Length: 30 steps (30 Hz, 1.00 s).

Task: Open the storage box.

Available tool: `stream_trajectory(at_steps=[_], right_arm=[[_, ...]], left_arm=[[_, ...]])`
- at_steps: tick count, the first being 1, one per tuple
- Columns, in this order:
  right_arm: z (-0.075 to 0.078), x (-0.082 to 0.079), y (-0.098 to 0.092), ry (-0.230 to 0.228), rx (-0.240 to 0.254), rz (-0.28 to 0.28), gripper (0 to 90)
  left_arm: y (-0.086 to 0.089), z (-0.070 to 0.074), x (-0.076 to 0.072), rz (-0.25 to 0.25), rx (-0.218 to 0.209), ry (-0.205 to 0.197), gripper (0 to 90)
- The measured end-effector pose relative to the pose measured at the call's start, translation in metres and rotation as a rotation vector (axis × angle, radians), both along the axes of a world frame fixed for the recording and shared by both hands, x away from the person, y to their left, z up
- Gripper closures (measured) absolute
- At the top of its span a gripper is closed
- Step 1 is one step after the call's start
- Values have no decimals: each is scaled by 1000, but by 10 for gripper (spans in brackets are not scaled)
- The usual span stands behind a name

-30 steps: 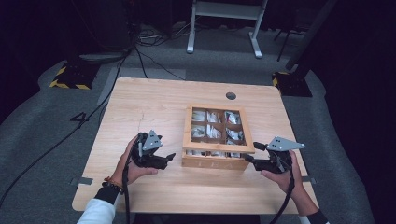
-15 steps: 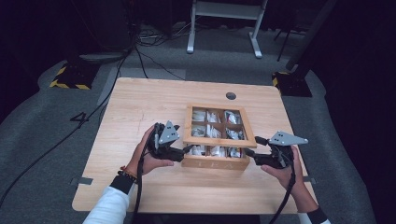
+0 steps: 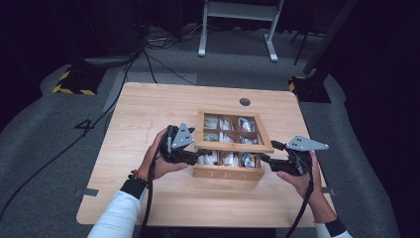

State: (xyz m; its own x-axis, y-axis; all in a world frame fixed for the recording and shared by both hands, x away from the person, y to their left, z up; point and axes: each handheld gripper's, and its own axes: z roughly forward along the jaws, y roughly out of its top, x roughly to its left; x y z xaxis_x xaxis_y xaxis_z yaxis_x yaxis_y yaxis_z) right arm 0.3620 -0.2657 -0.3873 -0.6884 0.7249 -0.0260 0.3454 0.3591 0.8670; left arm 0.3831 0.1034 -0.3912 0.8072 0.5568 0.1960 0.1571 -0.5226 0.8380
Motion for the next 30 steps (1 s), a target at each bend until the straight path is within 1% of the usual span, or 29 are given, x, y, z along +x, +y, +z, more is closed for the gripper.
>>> stream_trajectory(at_steps=[3,5,7,9,12,16,21,22,23,24,26,30], right_arm=[[2,1,0,-5,10,-3,358],[4,1,0,-8,16,-2,358],[5,2,-1,-9,18,-4,359],[6,2,0,-7,23,-6,359],[9,3,0,-15,25,-10,360],[15,6,0,-27,41,-16,369],[19,8,-1,-34,55,-18,374],[20,7,-1,-37,58,-19,374],[20,6,-3,-45,59,-14,369],[19,6,-4,-44,59,-13,375],[18,6,-6,-41,69,-8,374],[15,5,-9,-30,61,0,378]], left_arm=[[-3,0,0,-13,-8,-24,316],[-4,0,2,-5,-14,-36,319],[-5,0,3,2,-4,-49,319],[-6,0,5,6,-4,-55,322],[-8,3,8,12,5,-74,337],[-10,8,15,14,-2,-83,361],[-13,11,21,4,-9,-75,398],[-13,12,23,2,-18,-73,398],[-13,12,24,1,-27,-73,430],[-12,14,26,5,-52,-75,434],[-12,15,28,4,-56,-71,441],[-12,19,32,11,-75,-74,464]])
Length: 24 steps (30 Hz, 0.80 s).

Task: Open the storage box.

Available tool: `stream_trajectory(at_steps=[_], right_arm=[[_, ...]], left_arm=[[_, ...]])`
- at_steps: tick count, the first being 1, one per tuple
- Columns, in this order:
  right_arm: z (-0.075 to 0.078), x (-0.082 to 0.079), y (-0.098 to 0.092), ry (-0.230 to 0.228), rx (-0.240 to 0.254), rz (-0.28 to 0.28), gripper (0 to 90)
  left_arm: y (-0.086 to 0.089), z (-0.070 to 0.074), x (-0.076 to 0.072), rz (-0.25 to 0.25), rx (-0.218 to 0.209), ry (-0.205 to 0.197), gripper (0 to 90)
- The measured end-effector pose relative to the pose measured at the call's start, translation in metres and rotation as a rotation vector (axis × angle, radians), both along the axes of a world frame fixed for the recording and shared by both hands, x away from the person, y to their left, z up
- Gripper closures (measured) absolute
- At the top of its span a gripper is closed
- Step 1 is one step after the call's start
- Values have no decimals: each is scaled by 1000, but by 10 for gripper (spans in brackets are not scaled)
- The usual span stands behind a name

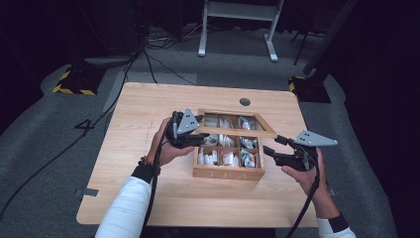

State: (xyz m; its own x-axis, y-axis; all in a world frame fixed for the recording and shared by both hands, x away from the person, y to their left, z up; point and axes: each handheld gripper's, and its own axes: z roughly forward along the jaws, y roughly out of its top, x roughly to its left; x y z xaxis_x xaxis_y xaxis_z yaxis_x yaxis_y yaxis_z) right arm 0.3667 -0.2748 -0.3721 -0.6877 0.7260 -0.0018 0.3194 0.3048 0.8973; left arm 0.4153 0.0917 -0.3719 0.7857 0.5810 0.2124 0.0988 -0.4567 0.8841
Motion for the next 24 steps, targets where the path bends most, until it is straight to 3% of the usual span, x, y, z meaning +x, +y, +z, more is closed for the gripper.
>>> stream_trajectory(at_steps=[10,15,24], right_arm=[[-21,1,15,54,-81,71,415],[-39,9,28,110,-124,97,419],[-51,18,44,161,-150,124,413]], left_arm=[[1,9,15,-2,-36,13,511],[2,16,25,-4,-59,24,512],[3,26,47,12,-129,32,507]])
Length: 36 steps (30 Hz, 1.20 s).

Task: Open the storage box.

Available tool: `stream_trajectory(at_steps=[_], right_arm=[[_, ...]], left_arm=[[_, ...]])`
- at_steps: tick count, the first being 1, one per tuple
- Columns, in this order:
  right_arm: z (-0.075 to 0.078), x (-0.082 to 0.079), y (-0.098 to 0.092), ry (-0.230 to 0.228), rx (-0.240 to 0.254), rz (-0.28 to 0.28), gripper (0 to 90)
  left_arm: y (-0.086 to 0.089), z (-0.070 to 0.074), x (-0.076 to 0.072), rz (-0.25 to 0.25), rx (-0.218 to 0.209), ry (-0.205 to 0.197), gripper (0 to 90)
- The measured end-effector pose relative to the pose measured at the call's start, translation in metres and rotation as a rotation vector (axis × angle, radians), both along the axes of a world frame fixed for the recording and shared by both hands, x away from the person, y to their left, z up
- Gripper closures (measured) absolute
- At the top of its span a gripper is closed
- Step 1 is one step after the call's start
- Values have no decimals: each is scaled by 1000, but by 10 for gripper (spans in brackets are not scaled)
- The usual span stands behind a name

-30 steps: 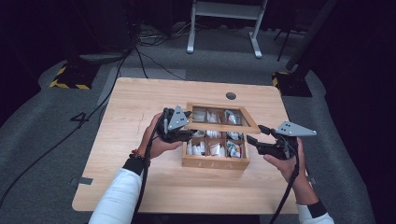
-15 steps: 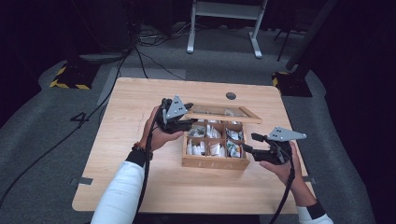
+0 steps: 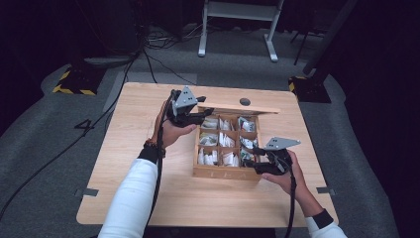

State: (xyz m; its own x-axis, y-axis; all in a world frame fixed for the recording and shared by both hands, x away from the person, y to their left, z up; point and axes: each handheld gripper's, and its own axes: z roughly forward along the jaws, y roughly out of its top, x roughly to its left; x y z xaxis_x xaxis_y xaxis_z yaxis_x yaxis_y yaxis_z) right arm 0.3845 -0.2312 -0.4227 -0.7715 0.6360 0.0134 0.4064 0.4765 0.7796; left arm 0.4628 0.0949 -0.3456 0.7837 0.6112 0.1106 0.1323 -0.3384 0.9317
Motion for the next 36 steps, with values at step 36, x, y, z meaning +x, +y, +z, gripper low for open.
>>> stream_trajectory(at_steps=[36], right_arm=[[-2,-3,0,17,-81,-53,512]], left_arm=[[-21,-26,79,197,2,119,447]])
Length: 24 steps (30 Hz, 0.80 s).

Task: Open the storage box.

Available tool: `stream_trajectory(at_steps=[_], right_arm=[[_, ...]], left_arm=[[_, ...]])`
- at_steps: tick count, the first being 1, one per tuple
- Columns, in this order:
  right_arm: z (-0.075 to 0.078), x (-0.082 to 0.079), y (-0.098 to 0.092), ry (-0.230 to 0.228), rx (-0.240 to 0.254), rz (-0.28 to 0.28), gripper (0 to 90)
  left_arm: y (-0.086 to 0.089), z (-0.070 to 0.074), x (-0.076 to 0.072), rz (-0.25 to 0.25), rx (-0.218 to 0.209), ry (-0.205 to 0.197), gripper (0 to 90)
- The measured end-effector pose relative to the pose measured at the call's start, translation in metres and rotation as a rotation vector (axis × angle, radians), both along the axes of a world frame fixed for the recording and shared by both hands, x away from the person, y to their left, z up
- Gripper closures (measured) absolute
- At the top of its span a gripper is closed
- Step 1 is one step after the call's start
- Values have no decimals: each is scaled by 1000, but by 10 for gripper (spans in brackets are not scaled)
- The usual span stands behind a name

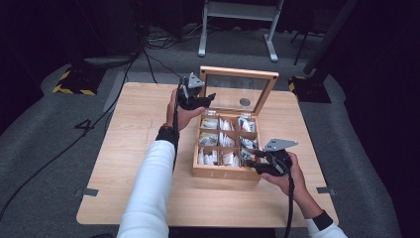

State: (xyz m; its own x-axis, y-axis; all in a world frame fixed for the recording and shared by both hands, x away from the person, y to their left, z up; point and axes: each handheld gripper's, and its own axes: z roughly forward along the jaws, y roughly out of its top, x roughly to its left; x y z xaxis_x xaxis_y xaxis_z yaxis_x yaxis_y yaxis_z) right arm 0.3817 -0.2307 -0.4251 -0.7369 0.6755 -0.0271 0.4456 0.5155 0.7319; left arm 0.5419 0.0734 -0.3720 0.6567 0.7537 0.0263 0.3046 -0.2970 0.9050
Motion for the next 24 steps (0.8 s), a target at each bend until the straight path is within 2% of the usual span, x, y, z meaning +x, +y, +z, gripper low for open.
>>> stream_trajectory(at_steps=[2,5,11,13,17,18,22,24], right_arm=[[0,0,-1,-4,-9,-13,514],[-3,2,-1,17,8,-9,521],[-8,5,3,24,-27,0,536],[-12,8,6,22,-50,1,569],[-14,10,7,35,-54,10,621],[-14,10,7,32,-55,11,634],[-15,10,7,29,-64,14,671],[-15,9,7,25,-68,18,688]], left_arm=[[-2,1,3,11,16,3,443],[-3,0,8,27,32,8,436],[-6,-5,13,68,66,11,435],[-9,-11,16,111,113,15,448],[-6,-18,20,123,100,45,444],[-6,-20,20,124,114,48,437],[-4,-26,22,115,103,68,445],[-6,-27,21,112,114,74,437]])
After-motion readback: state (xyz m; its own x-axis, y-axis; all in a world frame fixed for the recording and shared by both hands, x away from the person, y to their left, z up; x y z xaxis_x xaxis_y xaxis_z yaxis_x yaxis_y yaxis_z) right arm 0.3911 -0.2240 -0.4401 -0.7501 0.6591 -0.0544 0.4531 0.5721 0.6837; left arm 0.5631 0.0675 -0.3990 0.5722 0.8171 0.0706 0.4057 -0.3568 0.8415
